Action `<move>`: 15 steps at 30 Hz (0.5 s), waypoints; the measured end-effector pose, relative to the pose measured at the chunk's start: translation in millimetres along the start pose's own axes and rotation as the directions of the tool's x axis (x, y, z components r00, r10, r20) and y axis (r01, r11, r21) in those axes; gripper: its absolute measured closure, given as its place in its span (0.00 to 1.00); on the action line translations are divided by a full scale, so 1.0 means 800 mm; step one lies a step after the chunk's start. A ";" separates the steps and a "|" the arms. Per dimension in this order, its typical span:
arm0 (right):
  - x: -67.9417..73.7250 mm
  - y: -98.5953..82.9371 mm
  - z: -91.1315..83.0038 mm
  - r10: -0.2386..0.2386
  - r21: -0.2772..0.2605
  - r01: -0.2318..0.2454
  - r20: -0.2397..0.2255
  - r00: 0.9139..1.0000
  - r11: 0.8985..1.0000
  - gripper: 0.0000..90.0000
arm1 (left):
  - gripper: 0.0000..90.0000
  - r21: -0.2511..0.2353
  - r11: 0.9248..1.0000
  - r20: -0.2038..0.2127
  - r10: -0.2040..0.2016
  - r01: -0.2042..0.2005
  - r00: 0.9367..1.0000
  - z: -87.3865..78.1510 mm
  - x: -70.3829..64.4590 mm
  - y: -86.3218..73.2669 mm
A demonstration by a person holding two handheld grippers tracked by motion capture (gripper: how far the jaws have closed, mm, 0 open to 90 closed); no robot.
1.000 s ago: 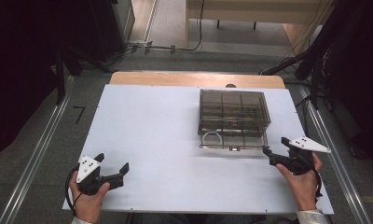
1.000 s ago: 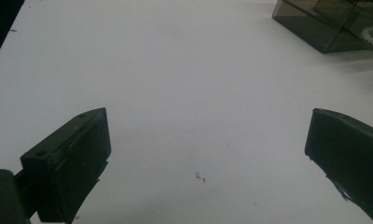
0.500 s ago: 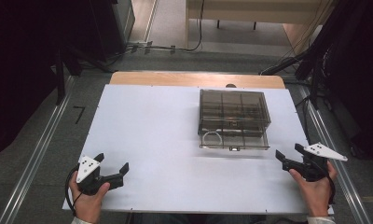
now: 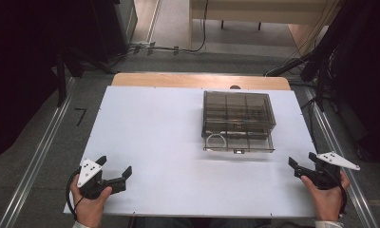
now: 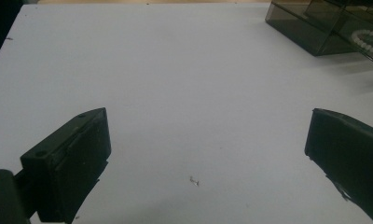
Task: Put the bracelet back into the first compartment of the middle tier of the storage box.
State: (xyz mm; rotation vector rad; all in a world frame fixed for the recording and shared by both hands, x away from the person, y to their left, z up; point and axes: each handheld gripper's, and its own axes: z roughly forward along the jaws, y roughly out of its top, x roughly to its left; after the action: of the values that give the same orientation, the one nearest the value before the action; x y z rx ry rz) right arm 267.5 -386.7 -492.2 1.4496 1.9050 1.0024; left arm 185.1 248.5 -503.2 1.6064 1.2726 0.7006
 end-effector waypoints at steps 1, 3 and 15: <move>-0.001 -0.001 -0.001 0.001 -0.003 -0.001 0.001 1.000 1.000 0.18 | 0.00 0.000 1.000 0.002 0.002 -0.002 1.000 0.000 0.000 0.000; -0.002 -0.003 -0.003 0.004 -0.004 -0.004 0.004 1.000 1.000 0.18 | 0.01 0.002 1.000 0.002 0.004 -0.004 1.000 0.001 -0.001 0.000; -0.005 -0.006 -0.006 0.008 -0.003 -0.008 0.013 1.000 1.000 0.18 | 0.00 0.001 1.000 0.000 0.003 -0.003 1.000 0.002 -0.002 0.000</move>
State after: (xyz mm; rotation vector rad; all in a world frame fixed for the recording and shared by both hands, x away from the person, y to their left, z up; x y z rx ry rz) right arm 262.0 -392.3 -493.8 1.4600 1.8896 0.9966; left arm 186.0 246.9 -503.4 1.6094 1.2713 0.7023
